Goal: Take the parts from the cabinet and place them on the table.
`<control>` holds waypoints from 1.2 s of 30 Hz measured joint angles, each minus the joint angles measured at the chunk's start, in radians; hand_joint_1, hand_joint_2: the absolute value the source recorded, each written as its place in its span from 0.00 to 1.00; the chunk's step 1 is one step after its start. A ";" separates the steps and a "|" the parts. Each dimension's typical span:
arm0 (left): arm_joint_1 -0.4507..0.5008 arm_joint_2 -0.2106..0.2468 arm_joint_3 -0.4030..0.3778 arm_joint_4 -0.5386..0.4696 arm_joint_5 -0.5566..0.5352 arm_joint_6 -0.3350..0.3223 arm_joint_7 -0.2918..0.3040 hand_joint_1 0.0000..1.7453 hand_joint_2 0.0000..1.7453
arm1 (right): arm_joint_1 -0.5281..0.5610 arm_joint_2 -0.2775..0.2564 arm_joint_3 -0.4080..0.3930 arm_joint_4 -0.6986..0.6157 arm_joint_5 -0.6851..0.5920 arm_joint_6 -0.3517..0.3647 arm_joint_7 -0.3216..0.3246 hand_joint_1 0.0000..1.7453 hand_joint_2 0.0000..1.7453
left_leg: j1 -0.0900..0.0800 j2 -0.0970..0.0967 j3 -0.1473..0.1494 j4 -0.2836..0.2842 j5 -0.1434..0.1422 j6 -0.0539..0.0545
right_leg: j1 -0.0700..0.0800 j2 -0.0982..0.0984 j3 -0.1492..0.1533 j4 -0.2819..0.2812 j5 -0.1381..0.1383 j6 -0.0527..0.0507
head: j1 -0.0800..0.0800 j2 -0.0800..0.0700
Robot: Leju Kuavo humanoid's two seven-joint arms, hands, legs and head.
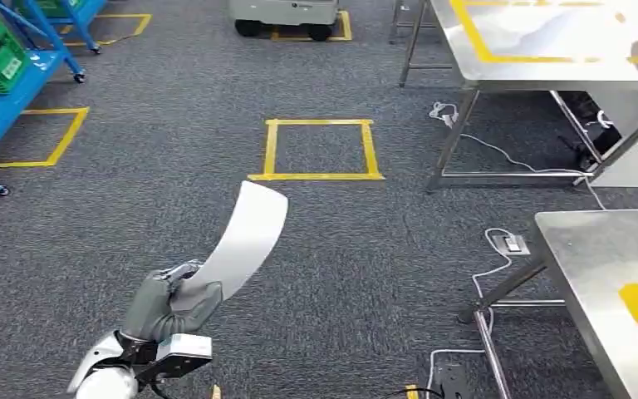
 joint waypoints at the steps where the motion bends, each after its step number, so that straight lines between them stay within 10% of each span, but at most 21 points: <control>1: 0.000 -0.002 0.000 0.001 0.000 0.000 -0.001 1.00 1.00 | 0.002 0.000 0.000 0.000 0.000 0.000 0.000 0.00 1.00 | -0.004 0.006 -0.005 0.001 0.001 0.004 | -0.003 0.008 -0.006 -0.002 0.004 0.007 | 0.000 0.000; 3: -0.004 -0.004 0.003 0.002 0.003 -0.001 -0.004 1.00 1.00 | 0.008 0.000 0.000 0.000 0.002 0.000 0.000 0.00 1.00 | -0.004 0.027 -0.004 -0.007 0.009 0.021 | -0.008 0.028 -0.014 -0.007 0.009 0.021 | 0.000 0.000; 6: -0.008 -0.009 0.006 0.003 0.011 -0.010 -0.007 1.00 1.00 | 0.003 0.000 0.000 0.000 0.011 0.002 0.003 0.00 1.00 | -0.009 0.067 -0.004 -0.011 0.012 0.036 | -0.002 -0.088 -0.084 0.130 -0.075 0.026 | 0.013 0.000; 9: -0.008 -0.011 0.008 0.011 0.018 -0.018 -0.007 1.00 1.00 | 0.003 0.000 0.000 0.000 0.019 0.001 0.011 0.00 1.00 | -0.017 0.110 -0.005 -0.011 0.010 0.040 | -0.002 -0.107 -0.166 0.306 -0.132 0.028 | 0.011 0.000; 12: -0.014 -0.013 0.009 0.018 0.023 -0.022 -0.006 1.00 1.00 | 0.005 0.000 0.000 0.000 0.029 -0.001 0.015 0.00 1.00 | -0.023 0.141 -0.002 -0.011 0.008 0.041 | 0.001 -0.124 -0.064 0.127 -0.032 0.015 | 0.011 0.000; 14: -0.018 -0.015 0.010 0.021 0.028 -0.026 -0.007 1.00 1.00 | -0.002 0.000 0.000 0.000 0.035 -0.004 0.017 0.00 1.00 | -0.030 0.159 0.001 -0.010 0.003 0.034 | 0.020 -0.200 0.010 0.000 -0.022 0.002 | 0.011 0.000; 18: -0.026 -0.019 0.008 0.028 0.030 -0.036 -0.007 1.00 1.00 | -0.003 0.001 -0.001 0.000 0.038 -0.004 0.022 0.00 1.00 | -0.030 0.201 0.007 -0.011 0.000 0.018 | 0.023 -0.153 0.010 -0.012 -0.011 -0.014 | 0.011 0.000; 21: -0.036 -0.020 0.008 0.033 0.037 -0.045 -0.007 1.00 1.00 | -0.008 0.005 -0.002 -0.001 0.044 -0.002 0.029 0.00 1.00 | -0.020 0.101 -0.033 0.097 -0.076 0.003 | 0.010 -0.122 0.018 -0.023 0.000 -0.027 | 0.005 0.000; 24: -0.037 -0.019 0.008 0.049 0.043 -0.053 -0.007 1.00 1.00 | -0.007 0.008 -0.002 -0.002 0.053 0.002 0.035 0.00 1.00 | -0.015 0.082 -0.128 0.289 -0.141 -0.004 | 0.010 -0.083 0.017 -0.022 0.001 -0.029 | 0.004 0.000; 28: -0.042 -0.018 0.007 0.063 0.059 -0.054 -0.022 1.00 1.00 | -0.007 0.010 -0.006 -0.003 0.064 0.001 0.035 0.00 1.00 | -0.005 0.056 -0.040 0.075 0.015 -0.008 | 0.004 -0.031 0.018 -0.011 -0.001 -0.021 | 0.004 0.000; 29: -0.046 -0.018 0.007 0.066 0.063 -0.054 -0.025 1.00 1.00 | -0.009 0.010 -0.007 -0.003 0.066 -0.001 0.035 0.00 1.00 | 0.001 0.006 -0.021 0.029 0.015 -0.008 | 0.005 -0.023 0.012 -0.005 -0.002 -0.015 | 0.004 0.000; 33: -0.055 -0.020 0.003 0.077 0.073 -0.065 -0.027 1.00 1.00 | -0.007 0.011 -0.009 -0.005 0.074 0.000 0.048 0.00 1.00 | -0.008 0.024 -0.021 0.010 0.013 0.016 | -0.002 0.010 -0.013 -0.003 0.007 0.014 | 0.005 0.000; 34: -0.061 -0.022 0.000 0.079 0.074 -0.069 -0.027 1.00 1.00 | -0.007 0.011 -0.009 -0.006 0.074 0.001 0.056 0.00 1.00 | -0.002 0.039 -0.020 0.001 0.019 0.026 | -0.003 0.008 -0.024 0.003 0.003 0.017 | 0.003 0.000; 36: -0.068 -0.024 -0.005 0.081 0.076 -0.072 -0.028 1.00 1.00 | -0.013 0.014 -0.009 -0.006 0.076 0.003 0.068 0.00 1.00 | -0.006 0.059 -0.022 0.000 0.021 0.037 | 0.001 -0.082 -0.064 0.089 -0.057 0.023 | 0.018 0.000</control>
